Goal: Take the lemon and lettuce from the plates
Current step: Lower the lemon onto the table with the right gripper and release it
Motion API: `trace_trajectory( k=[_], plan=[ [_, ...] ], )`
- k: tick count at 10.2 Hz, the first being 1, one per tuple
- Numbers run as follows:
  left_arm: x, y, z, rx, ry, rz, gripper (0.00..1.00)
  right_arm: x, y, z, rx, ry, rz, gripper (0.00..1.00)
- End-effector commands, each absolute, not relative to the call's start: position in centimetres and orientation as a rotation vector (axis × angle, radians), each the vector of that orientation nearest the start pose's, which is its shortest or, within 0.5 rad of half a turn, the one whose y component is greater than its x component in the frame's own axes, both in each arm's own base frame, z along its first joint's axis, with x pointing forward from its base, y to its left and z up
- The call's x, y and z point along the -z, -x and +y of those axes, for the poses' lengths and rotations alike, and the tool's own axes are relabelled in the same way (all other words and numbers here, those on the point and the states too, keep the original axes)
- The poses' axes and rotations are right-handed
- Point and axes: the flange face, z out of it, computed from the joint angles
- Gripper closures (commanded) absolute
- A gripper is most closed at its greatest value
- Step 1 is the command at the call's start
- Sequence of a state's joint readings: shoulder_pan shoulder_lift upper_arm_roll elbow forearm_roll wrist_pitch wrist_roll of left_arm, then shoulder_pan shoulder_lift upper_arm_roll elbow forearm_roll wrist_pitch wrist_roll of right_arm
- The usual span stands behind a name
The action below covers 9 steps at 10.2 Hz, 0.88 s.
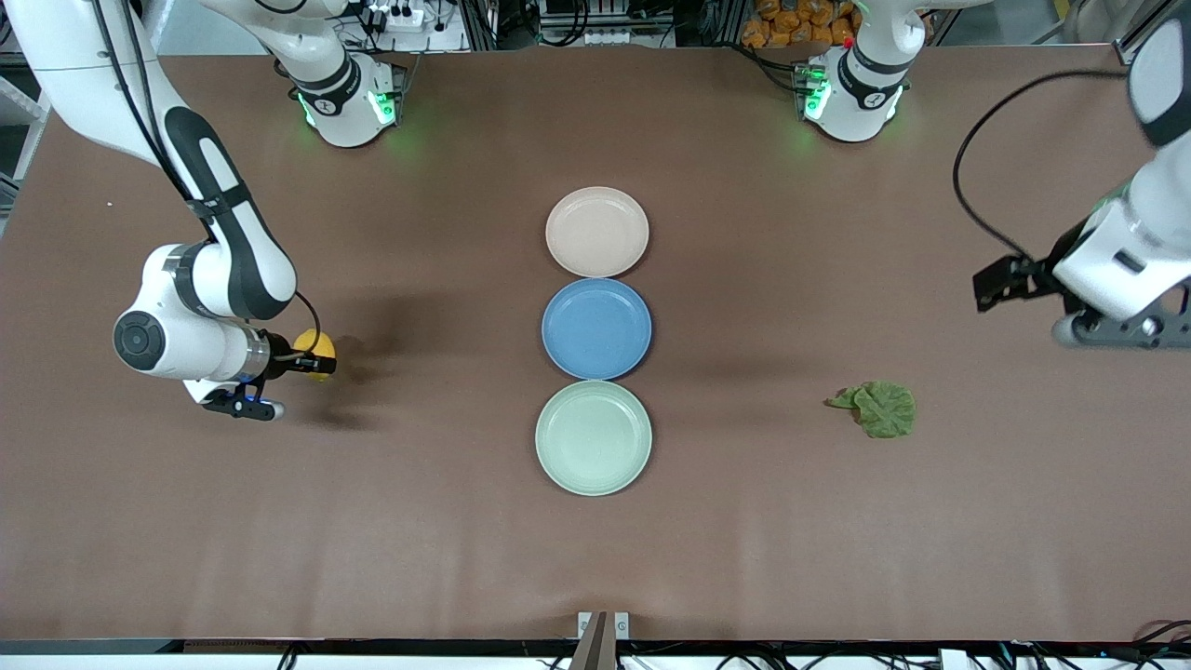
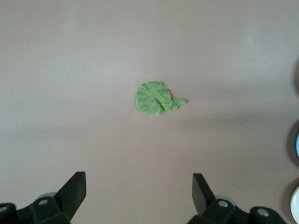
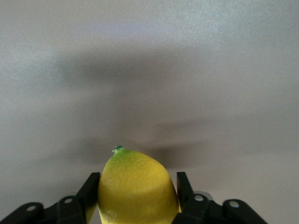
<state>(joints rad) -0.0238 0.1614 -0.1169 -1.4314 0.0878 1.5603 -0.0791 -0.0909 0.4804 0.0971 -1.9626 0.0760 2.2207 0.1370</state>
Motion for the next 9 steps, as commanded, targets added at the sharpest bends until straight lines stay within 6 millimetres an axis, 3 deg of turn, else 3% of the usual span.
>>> trace_trajectory(
  k=[1,3,5,7,9],
  plan=[
    [-59.9,-57.7,-5.8,-0.074,3.130,0.022,0.00,-21.3,-58.9,0.5,-0.396,2.999,0.278,0.00],
    [-59.8,-57.5,-4.3,-0.050,3.172,-0.031,0.00,-24.1,-60.5,0.3,-0.430,2.989,0.271,0.00],
    [-60.6,-56.6,-5.4,-0.033,3.170,-0.018,0.00,-29.0,-62.5,0.1,-0.480,2.980,0.253,0.00],
    [-60.8,-56.3,-5.9,-0.029,3.170,-0.013,0.00,-37.3,-64.7,-0.6,-0.495,2.974,0.235,0.00],
    [-60.7,-56.2,-5.6,-0.024,3.158,-0.018,0.00,-43.7,-65.7,-2.0,-0.459,2.980,0.239,0.00]
  ],
)
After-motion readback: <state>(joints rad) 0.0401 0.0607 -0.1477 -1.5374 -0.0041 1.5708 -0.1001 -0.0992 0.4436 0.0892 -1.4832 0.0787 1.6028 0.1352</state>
